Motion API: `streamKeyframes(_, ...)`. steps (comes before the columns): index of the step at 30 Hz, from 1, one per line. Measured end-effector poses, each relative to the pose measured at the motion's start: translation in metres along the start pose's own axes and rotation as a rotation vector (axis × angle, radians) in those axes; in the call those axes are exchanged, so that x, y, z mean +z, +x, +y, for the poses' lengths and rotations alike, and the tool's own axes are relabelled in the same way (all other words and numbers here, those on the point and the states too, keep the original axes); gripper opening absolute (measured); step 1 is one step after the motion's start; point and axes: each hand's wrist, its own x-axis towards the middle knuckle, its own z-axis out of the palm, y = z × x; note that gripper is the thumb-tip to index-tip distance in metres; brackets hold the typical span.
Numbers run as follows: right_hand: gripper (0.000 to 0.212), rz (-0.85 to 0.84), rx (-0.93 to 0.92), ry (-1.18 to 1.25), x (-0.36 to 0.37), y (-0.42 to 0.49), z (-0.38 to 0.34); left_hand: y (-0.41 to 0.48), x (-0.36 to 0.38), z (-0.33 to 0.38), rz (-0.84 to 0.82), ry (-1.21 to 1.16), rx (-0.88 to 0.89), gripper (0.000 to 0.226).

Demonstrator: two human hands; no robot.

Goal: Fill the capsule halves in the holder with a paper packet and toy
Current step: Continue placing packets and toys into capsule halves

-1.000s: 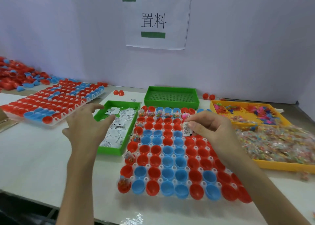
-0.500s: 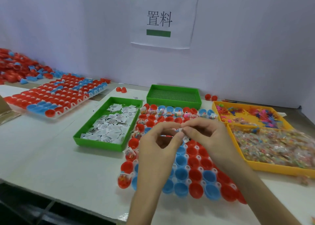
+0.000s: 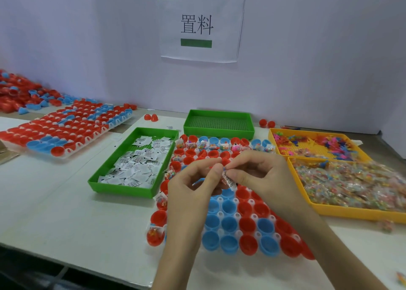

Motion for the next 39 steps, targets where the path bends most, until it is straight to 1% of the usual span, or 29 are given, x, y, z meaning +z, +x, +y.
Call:
streamKeyframes(2,0.014,0.007,-0.008,-0.001,0.002,-0.001,-0.001,0.000,-0.002,0.000,0.014,-0.011,0.011,0.012)
streamKeyframes(5,0.012,0.037,-0.034,0.001,0.003,-0.001,-0.001,0.001,-0.003,0.001,-0.013,0.041,0.031,0.018)
streamKeyframes(9,0.009,0.065,-0.061,-0.034,0.001,0.000,-0.001,0.001,-0.002,0.001,-0.102,0.102,0.040,0.004)
streamKeyframes(12,0.009,0.055,-0.045,-0.097,-0.004,0.002,-0.001,0.001,-0.003,0.000,-0.126,0.126,0.041,0.011)
streamKeyframes(14,0.014,0.104,-0.027,-0.184,-0.014,0.006,0.002,0.001,-0.005,0.000,-0.118,0.124,0.044,0.014)
streamKeyframes(17,0.006,0.241,0.087,-0.456,-0.044,0.014,0.019,0.002,-0.007,0.001,-0.107,0.107,0.052,0.017)
streamKeyframes(18,0.009,0.280,0.158,-0.569,-0.057,0.017,0.028,0.002,-0.008,0.001,-0.104,0.102,0.049,0.017)
streamKeyframes(20,0.012,0.311,0.311,-0.717,-0.081,0.020,0.045,0.001,-0.010,0.002,-0.089,0.092,0.039,0.019)
streamKeyframes(22,0.010,0.316,0.401,-0.832,-0.102,0.027,0.060,0.001,-0.012,0.004,-0.076,0.077,0.035,0.018)
streamKeyframes(25,0.005,0.347,0.487,-0.942,-0.131,0.051,0.077,0.001,-0.014,0.007,-0.053,0.072,0.039,0.018)
streamKeyframes(26,0.008,0.341,0.522,-0.984,-0.139,0.059,0.082,0.001,-0.014,0.008,-0.048,0.074,0.041,0.018)
streamKeyframes(28,0.012,0.286,0.604,-1.089,-0.150,0.071,0.094,0.000,-0.017,0.008,-0.039,0.061,0.039,0.018)
streamKeyframes(30,0.013,0.220,0.683,-1.149,-0.155,0.079,0.103,0.000,-0.020,0.009,-0.030,0.040,0.039,0.016)
streamKeyframes(32,0.014,0.189,0.723,-1.186,-0.155,0.085,0.109,0.002,-0.023,0.010,-0.024,0.025,0.030,0.014)
streamKeyframes(35,0.009,0.205,0.721,-1.226,-0.151,0.091,0.109,0.005,-0.024,0.009,0.001,0.025,0.017,0.015)
streamKeyframes(37,0.009,0.238,0.705,-1.208,-0.146,0.087,0.108,0.004,-0.023,0.008,0.015,0.024,0.004,0.016)
streamKeyframes(39,0.010,0.326,0.681,-1.199,-0.143,0.079,0.101,0.003,-0.022,0.007,0.009,0.002,-0.007,0.018)
